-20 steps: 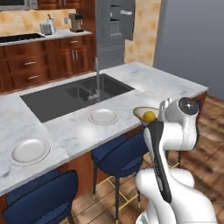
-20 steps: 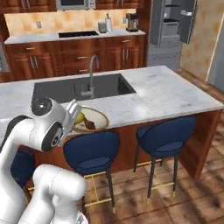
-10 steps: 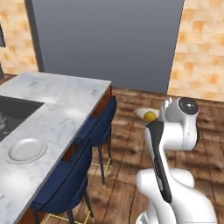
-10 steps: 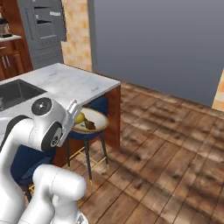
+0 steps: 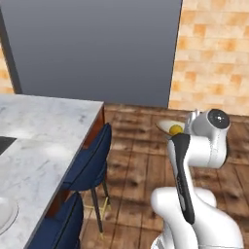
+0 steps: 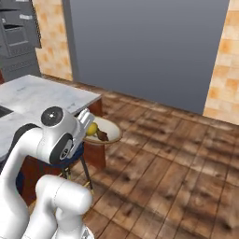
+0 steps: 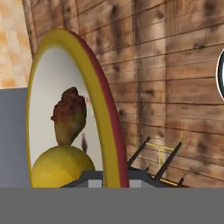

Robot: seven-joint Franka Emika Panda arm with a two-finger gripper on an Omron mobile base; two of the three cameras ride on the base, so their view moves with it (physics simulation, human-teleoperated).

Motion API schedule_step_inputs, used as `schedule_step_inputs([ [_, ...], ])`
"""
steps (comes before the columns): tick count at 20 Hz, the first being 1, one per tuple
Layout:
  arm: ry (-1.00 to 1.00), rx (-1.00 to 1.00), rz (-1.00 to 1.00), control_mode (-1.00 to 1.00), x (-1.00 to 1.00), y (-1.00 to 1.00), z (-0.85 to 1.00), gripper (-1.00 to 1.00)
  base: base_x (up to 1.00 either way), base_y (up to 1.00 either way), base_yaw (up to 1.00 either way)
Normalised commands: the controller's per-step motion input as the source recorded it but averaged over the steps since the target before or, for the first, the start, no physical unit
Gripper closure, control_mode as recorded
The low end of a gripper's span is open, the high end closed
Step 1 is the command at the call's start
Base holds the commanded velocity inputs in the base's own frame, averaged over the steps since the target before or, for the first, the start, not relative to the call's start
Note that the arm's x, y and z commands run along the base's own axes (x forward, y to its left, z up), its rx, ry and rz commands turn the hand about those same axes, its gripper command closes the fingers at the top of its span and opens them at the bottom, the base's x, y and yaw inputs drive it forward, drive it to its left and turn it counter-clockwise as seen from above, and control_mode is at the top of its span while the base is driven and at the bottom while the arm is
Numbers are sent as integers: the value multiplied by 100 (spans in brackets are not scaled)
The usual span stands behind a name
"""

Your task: Pick the chicken drumstick and lemon from their plates and place them in the bowl. Then put the bowl in the fridge.

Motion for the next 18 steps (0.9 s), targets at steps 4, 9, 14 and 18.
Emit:
schedule_step_inputs([
  [4, 0, 0, 0, 100, 0, 0, 0, 100, 94, 1, 0],
  [9, 0, 0, 0, 100, 0, 0, 0, 100, 94, 2, 0],
  [14, 0, 0, 0, 100, 0, 0, 0, 100, 94, 1, 0],
  [18, 0, 0, 0, 100, 0, 0, 0, 100, 94, 1, 0],
])
